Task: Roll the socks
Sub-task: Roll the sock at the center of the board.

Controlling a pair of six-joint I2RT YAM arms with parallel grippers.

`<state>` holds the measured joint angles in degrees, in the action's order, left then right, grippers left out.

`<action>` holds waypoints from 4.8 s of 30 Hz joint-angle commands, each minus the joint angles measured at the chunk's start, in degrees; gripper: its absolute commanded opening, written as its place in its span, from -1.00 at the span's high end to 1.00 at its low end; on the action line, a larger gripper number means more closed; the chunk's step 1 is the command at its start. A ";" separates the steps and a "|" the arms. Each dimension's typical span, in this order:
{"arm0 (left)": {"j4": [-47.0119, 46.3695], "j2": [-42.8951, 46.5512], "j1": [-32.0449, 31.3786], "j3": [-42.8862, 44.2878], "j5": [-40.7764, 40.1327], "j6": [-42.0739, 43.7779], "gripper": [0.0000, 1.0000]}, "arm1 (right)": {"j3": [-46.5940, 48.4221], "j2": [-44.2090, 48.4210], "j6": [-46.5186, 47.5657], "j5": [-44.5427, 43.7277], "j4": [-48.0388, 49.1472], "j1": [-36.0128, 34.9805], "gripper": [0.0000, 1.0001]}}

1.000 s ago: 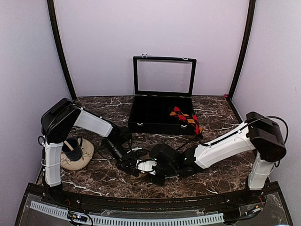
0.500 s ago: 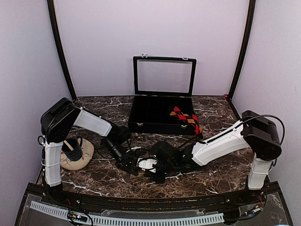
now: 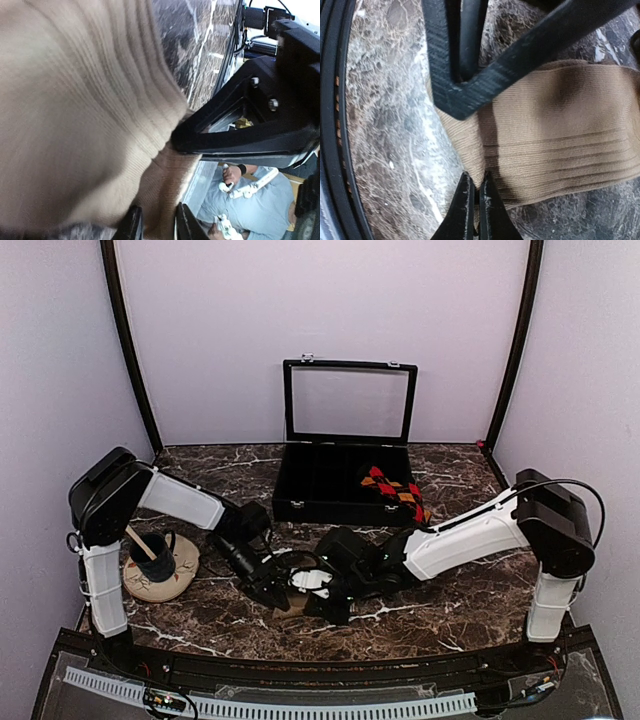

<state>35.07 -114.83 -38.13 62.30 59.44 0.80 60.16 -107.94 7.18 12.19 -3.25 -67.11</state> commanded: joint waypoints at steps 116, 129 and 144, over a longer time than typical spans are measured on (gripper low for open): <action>-21.42 15.54 -30.15 -11.77 -53.16 17.57 1.00 | 13.09 -12.24 -22.47 37.79 -23.86 15.85 0.58; -10.07 11.58 -23.13 -3.26 -35.03 11.75 1.00 | 1.10 -2.48 -27.61 37.17 -13.97 21.42 0.45; -4.92 2.70 -13.13 2.86 -10.49 3.96 1.00 | -12.67 9.51 -28.20 25.08 -0.91 22.50 0.52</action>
<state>25.80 -109.97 -53.19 64.01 39.92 7.75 50.83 -102.37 -21.26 42.83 -10.35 -44.66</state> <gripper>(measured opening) 0.047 0.246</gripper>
